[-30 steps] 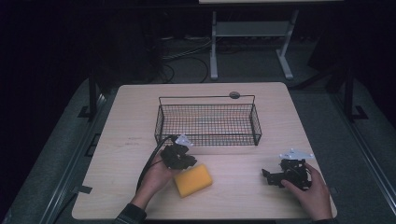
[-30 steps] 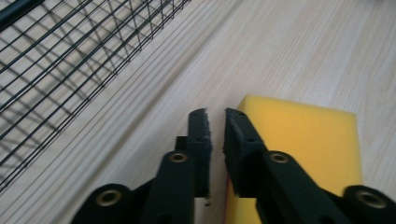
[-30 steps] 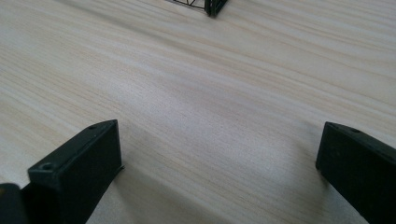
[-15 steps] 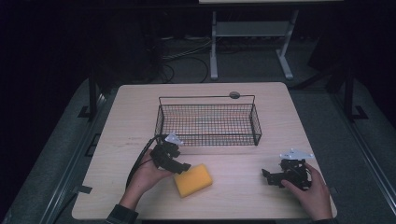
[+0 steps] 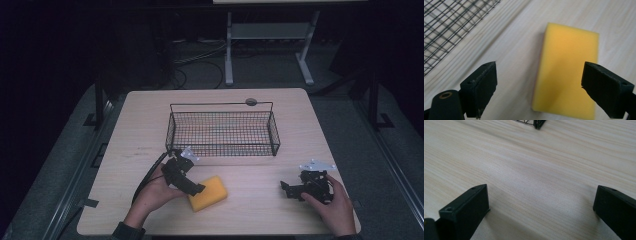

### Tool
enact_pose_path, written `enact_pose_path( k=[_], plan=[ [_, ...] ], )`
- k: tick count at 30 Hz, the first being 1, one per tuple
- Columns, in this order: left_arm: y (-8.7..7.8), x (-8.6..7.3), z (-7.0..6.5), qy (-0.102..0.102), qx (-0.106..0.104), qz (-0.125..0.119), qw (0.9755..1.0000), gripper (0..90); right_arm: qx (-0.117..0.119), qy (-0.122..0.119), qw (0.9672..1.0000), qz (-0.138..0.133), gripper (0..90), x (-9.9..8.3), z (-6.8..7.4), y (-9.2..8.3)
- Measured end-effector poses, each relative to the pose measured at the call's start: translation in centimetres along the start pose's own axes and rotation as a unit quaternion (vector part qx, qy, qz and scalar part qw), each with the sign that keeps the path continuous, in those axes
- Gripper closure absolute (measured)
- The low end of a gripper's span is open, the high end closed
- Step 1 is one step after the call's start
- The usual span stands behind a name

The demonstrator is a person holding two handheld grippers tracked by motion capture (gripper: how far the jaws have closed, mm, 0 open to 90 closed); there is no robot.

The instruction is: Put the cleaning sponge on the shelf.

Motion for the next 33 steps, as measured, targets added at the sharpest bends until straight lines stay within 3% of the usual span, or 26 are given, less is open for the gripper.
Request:
enact_pose_path(
  k=[8,19,33],
  plan=[
    [0.5,0.3,-1.8,0.021,-0.009,0.014,0.9996,12.6,0.0,0.0,1.0,0.0,0.0,0.0,0.0,0.0],
    [2.0,0.6,-3.2,0.049,-0.012,0.034,0.9982,12.8,0.0,0.0,1.0,0.0,0.0,0.0,0.0,0.0],
    [4.0,0.3,-3.9,0.087,0.001,0.075,0.9934,12.9,0.0,0.0,1.0,0.0,0.0,0.0,0.0,0.0]
  ],
)
Point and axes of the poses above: each handheld gripper's, and its own axes: y roughly forward along the jaws, x roughly out of its top, z roughly to its left, the point moved 7 cm from there along y, roughly forward along the jaws, and after that the axes turned 4 degrees about y, right-handed, at the moved point
